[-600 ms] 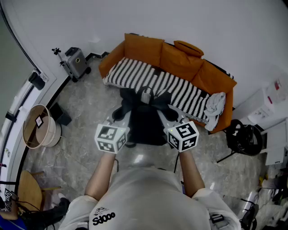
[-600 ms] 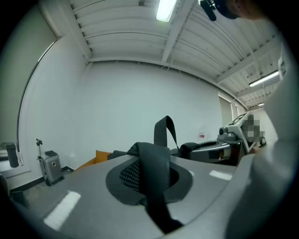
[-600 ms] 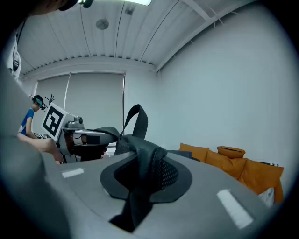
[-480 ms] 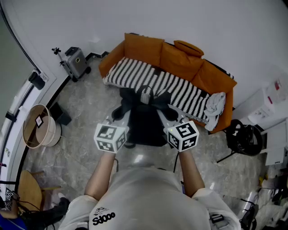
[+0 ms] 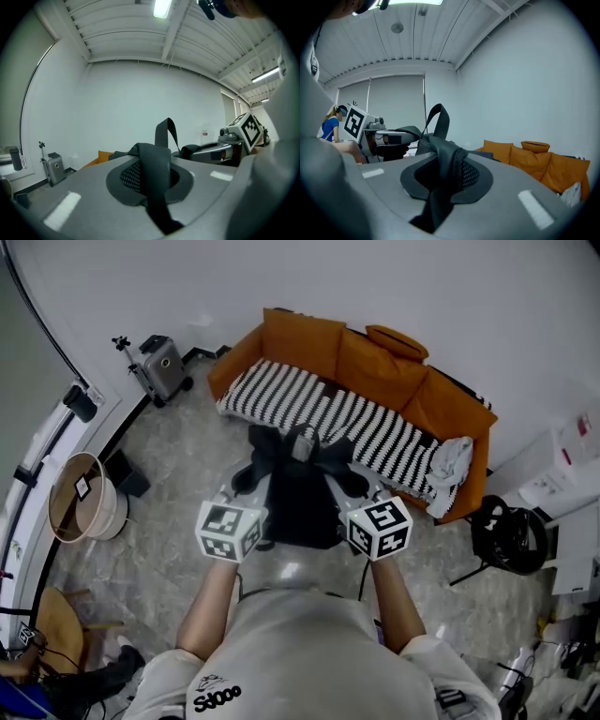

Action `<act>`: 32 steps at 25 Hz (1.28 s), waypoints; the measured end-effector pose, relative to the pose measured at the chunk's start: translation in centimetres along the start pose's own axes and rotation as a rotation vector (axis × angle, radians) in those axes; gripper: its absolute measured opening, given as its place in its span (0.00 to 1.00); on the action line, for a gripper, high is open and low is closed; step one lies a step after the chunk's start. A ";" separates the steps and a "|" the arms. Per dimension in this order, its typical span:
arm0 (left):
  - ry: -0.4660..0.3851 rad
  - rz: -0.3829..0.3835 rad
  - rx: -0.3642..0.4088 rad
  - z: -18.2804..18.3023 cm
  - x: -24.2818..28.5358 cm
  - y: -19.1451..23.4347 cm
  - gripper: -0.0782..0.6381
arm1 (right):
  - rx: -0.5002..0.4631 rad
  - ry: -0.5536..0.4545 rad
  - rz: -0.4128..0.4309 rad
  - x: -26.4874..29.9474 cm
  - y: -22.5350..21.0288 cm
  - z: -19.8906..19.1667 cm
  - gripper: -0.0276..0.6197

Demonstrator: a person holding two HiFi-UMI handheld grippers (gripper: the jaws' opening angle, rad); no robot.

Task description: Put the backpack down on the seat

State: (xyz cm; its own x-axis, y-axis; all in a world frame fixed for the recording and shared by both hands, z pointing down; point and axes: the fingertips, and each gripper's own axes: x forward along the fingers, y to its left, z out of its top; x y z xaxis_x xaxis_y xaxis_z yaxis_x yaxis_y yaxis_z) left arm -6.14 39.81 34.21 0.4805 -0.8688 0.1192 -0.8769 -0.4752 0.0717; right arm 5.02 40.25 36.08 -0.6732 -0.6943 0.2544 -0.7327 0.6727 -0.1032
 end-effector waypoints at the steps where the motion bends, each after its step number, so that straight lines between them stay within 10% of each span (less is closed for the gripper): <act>1: 0.000 0.006 0.000 0.0 0.2 -0.2 0.14 | -0.002 0.000 0.000 -0.1 -0.3 0.0 0.12; 17: 0.031 0.058 -0.036 -1.9 3.2 -3.4 0.14 | -0.027 0.048 0.055 -1.4 -4.7 -1.4 0.13; 32: 0.027 -0.014 -0.028 -1.2 13.1 2.6 0.14 | 0.002 0.048 0.015 6.5 -11.5 0.3 0.12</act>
State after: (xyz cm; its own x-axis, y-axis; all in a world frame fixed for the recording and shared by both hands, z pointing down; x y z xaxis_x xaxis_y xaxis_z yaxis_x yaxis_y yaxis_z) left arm -2.11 27.37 37.15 0.4927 -0.8582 0.1442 -0.8700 -0.4824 0.1015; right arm 9.04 27.94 38.67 -0.6790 -0.6708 0.2984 -0.7225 0.6826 -0.1097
